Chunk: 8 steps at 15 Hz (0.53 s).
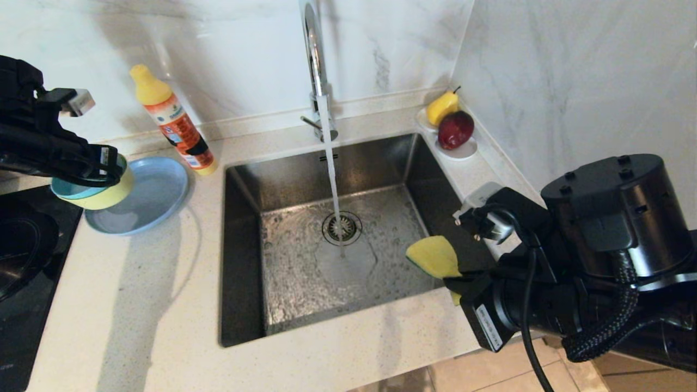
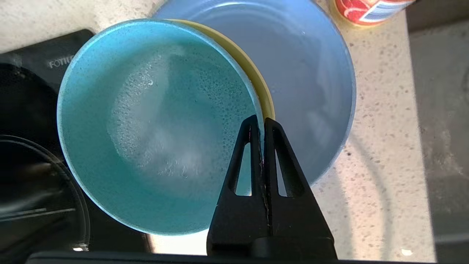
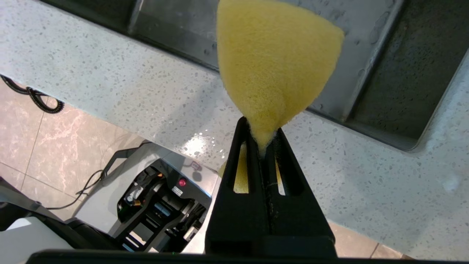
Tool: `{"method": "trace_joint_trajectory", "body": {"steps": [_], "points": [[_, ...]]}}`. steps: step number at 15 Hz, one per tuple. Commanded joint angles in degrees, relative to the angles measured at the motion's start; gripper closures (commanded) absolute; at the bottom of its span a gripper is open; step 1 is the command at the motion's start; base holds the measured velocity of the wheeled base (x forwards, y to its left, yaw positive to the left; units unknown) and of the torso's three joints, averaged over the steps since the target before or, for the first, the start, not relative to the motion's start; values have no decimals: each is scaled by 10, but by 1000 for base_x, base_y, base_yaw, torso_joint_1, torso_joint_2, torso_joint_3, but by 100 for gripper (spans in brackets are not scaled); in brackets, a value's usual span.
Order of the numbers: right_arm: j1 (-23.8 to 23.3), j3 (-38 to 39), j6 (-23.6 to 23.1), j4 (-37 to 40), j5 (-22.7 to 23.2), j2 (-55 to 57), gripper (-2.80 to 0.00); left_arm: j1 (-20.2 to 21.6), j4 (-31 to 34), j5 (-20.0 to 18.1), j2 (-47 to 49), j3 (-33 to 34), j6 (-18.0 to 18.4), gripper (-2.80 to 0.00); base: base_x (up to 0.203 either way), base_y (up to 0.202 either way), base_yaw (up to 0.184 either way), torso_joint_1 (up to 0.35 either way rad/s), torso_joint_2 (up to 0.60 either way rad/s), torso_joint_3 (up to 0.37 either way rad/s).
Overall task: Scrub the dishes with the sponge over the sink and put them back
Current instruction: Pick up a bowl and the sponge
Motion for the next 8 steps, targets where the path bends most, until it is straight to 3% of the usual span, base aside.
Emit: {"method": "trace_joint_trajectory", "body": {"steps": [1,3,4,5,6,8], "points": [[0,0,0,0,-1,-2,0,-5,2,34,1,26,44,0,0,0,0,0,0,0],[0,0,0,0,-1,-1,0,-7,-4,37,0,28,44,0,0,0,0,0,0,0],[0,0,0,0,-1,-1,0,-7,-11,34,-1,21,22,0,0,0,0,0,0,0],[0,0,0,0,-1,-2,0,-7,-16,22,-2,13,-33,0,0,0,0,0,0,0],[0,0,0,0,-1,-1,0,-8,-17,10,-1,20,-62,0,0,0,0,0,0,0],[0,-1,0,0,-1,-2,0,-9,-26,5,-5,80,-9,0,0,0,0,0,0,0]]}}
